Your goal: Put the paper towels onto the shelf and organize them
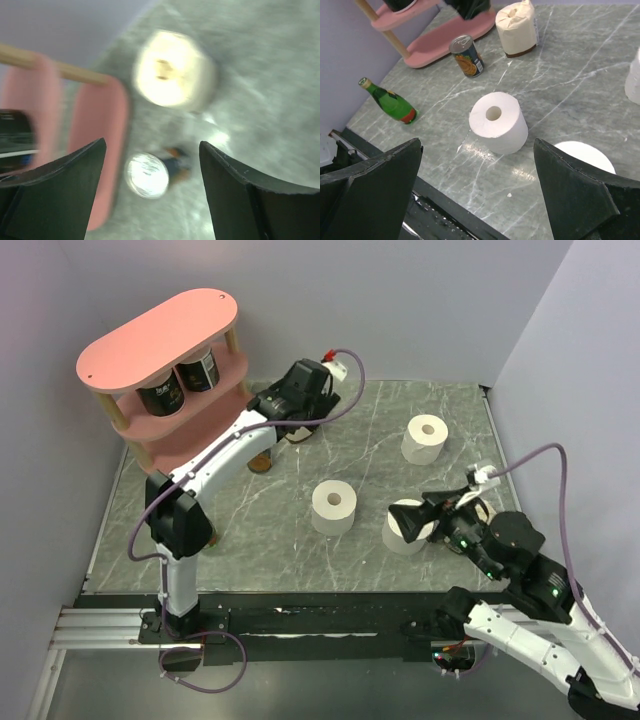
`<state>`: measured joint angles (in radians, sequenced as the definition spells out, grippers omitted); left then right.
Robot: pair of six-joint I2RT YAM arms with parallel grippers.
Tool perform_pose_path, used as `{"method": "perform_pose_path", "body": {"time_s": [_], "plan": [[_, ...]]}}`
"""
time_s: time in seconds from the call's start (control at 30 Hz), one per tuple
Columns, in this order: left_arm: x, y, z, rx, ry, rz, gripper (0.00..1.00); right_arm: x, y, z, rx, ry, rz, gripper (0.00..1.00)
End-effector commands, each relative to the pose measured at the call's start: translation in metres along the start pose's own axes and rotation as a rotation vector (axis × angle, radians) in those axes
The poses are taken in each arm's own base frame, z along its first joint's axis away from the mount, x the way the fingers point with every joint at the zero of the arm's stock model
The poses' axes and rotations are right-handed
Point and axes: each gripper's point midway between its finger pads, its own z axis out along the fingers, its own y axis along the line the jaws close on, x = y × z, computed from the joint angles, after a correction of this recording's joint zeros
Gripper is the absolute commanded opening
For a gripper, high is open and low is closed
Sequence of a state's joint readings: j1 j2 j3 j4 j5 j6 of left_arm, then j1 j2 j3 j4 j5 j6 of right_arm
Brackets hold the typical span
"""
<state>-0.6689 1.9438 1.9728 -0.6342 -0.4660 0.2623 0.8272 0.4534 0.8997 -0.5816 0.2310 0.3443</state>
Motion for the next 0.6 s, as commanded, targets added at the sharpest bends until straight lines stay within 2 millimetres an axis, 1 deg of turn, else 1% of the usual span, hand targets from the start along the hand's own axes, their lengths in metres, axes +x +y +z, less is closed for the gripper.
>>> {"method": "perform_pose_path", "body": {"time_s": [0.0,0.03,0.07,0.1,0.13,0.17,0.2,0.23,0.27,0.33,0.37,0.4,0.43,0.47,0.53,0.57], "plan": [[-0.003,-0.051,-0.060,0.281,-0.024,-0.138,0.82,0.011,-0.015,-0.015,0.052,0.013,0.030,1.00],[-0.002,-0.061,-0.067,0.321,-0.024,-0.170,0.82,0.013,-0.017,-0.017,0.058,0.015,0.031,1.00],[-0.009,-0.073,-0.084,0.400,-0.056,-0.189,0.82,0.013,-0.018,-0.019,0.061,0.015,0.033,0.99],[-0.002,-0.083,-0.087,0.439,-0.048,-0.196,0.82,0.014,-0.020,-0.023,0.065,0.020,0.038,0.99],[-0.002,-0.095,-0.095,0.492,-0.046,-0.249,0.81,0.015,-0.022,-0.024,0.074,0.017,0.037,1.00],[-0.006,-0.102,-0.109,0.537,-0.071,-0.261,0.81,0.014,-0.023,-0.025,0.078,0.015,0.038,1.00],[0.008,-0.117,-0.110,0.579,-0.041,-0.265,0.82,0.013,-0.025,-0.027,0.084,0.010,0.041,1.00],[0.006,-0.125,-0.114,0.602,-0.055,-0.292,0.83,0.016,-0.027,-0.029,0.095,0.020,0.039,1.00],[0.017,-0.136,-0.117,0.626,-0.031,-0.288,0.83,0.015,-0.028,-0.030,0.101,0.021,0.039,1.00],[0.026,-0.153,-0.122,0.661,-0.004,-0.300,0.82,0.017,-0.030,-0.033,0.109,0.032,0.041,0.99],[0.038,-0.163,-0.120,0.676,0.028,-0.297,0.82,0.018,-0.031,-0.033,0.110,0.031,0.046,1.00],[0.042,-0.169,-0.122,0.695,0.036,-0.298,0.81,0.018,-0.031,-0.034,0.110,0.030,0.050,1.00],[0.041,-0.177,-0.124,0.712,0.025,-0.308,0.81,0.018,-0.030,-0.035,0.107,0.030,0.054,1.00],[0.050,-0.184,-0.123,0.721,0.041,-0.300,0.81,0.018,-0.030,-0.036,0.103,0.027,0.059,1.00],[0.050,-0.197,-0.128,0.757,0.028,-0.291,0.81,0.017,-0.029,-0.037,0.098,0.024,0.069,1.00],[0.052,-0.203,-0.127,0.766,0.029,-0.287,0.81,0.019,-0.029,-0.037,0.099,0.027,0.070,0.99]]}}
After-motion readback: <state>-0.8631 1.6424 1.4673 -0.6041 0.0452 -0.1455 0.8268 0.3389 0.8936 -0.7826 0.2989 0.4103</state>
